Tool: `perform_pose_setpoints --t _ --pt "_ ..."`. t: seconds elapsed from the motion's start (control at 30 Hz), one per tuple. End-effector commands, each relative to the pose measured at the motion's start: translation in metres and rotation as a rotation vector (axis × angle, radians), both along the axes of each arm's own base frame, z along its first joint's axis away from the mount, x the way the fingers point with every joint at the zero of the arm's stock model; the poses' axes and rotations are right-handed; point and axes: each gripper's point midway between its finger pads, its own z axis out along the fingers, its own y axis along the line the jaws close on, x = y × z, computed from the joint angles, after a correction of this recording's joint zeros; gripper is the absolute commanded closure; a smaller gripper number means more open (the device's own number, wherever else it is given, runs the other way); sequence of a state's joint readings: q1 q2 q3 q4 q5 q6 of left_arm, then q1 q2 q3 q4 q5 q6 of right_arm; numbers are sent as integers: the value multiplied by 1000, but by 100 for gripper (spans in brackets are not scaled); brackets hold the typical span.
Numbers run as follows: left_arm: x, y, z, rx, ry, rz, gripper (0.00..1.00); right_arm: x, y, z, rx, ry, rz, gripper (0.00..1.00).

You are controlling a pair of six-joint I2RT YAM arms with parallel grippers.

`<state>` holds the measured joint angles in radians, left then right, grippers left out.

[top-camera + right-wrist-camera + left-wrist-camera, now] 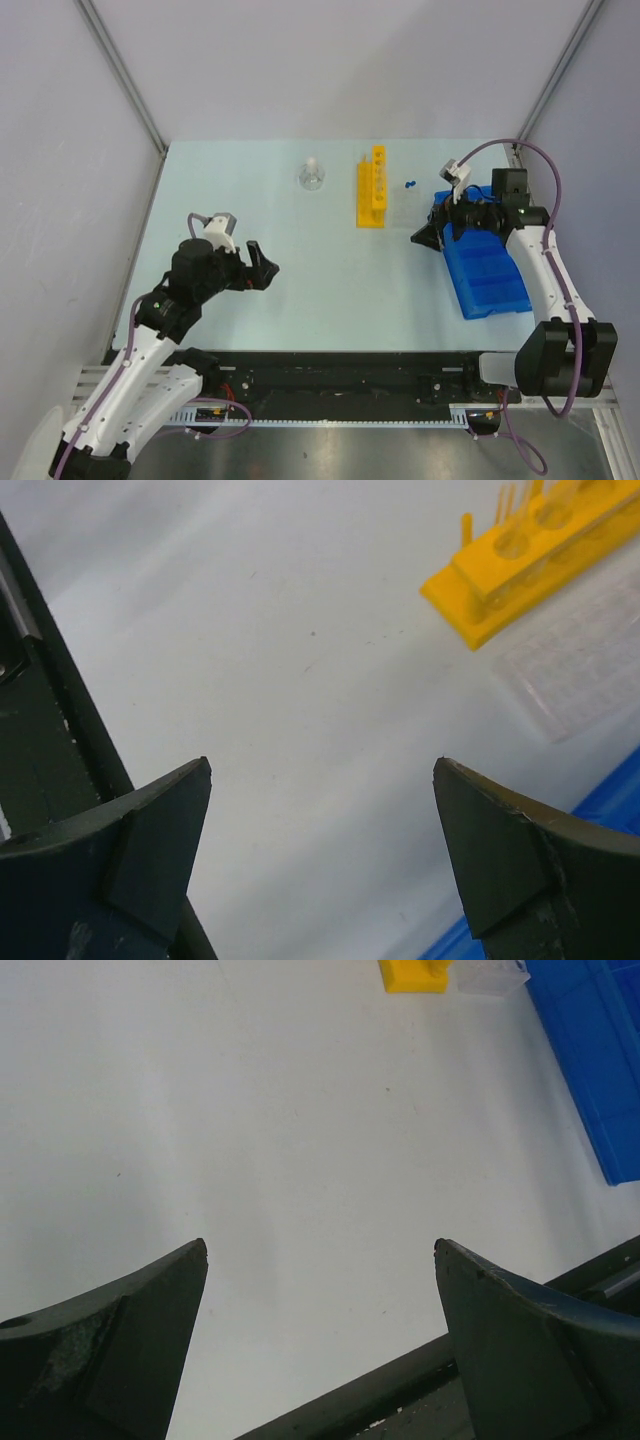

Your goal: Organize the chemistry lab equipment

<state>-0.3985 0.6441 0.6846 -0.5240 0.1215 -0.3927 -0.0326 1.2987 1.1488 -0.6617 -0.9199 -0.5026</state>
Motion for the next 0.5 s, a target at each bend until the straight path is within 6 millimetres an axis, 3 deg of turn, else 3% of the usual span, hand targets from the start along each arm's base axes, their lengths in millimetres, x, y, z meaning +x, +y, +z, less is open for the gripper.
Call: perform_pose_setpoints --t 0.0,0.47 --pt "9 5 11 -6 -5 56 0 -11 14 16 60 -106 89 1" --pt "55 21 35 46 31 176 0 -26 7 -4 135 -69 112 0"
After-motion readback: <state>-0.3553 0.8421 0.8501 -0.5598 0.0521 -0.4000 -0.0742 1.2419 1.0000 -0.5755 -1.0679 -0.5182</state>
